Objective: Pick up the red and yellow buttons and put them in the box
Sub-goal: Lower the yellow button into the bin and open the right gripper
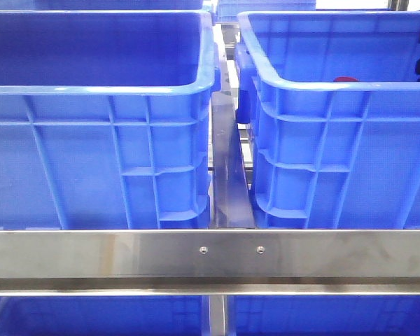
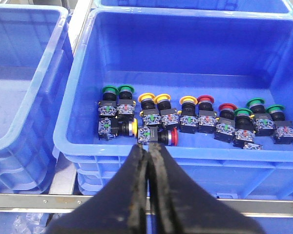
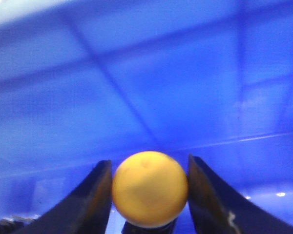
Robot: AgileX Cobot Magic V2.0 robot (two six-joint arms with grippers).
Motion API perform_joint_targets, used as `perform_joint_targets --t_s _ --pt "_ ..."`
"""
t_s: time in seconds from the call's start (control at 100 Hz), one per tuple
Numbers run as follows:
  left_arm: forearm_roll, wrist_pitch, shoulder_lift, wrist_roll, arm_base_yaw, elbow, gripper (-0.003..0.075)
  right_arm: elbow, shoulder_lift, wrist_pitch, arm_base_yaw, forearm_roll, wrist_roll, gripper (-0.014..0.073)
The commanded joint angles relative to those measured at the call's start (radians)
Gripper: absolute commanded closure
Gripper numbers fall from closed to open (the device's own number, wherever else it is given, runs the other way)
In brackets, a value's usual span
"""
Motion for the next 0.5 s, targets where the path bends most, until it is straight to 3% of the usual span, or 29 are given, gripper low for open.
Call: perform_joint_targets --t_s 0.0,0.24,0.49 --pt "0.019 -0.075 0.012 -0.005 0.003 -0.02 0.0739 -0.034 -0.033 0.056 0.0 0.035 -0.025 0.0358" --pt "0.019 -0.075 0.012 -0.005 0.003 -0.02 0.0739 -0.033 -0.022 0.094 0.0 0.026 -0.025 0.0338" --pt "0.019 -0.075 0.012 -0.005 0.003 -0.02 0.0739 -0.033 -0.025 0.095 0.0 0.026 -0.025 0.0113"
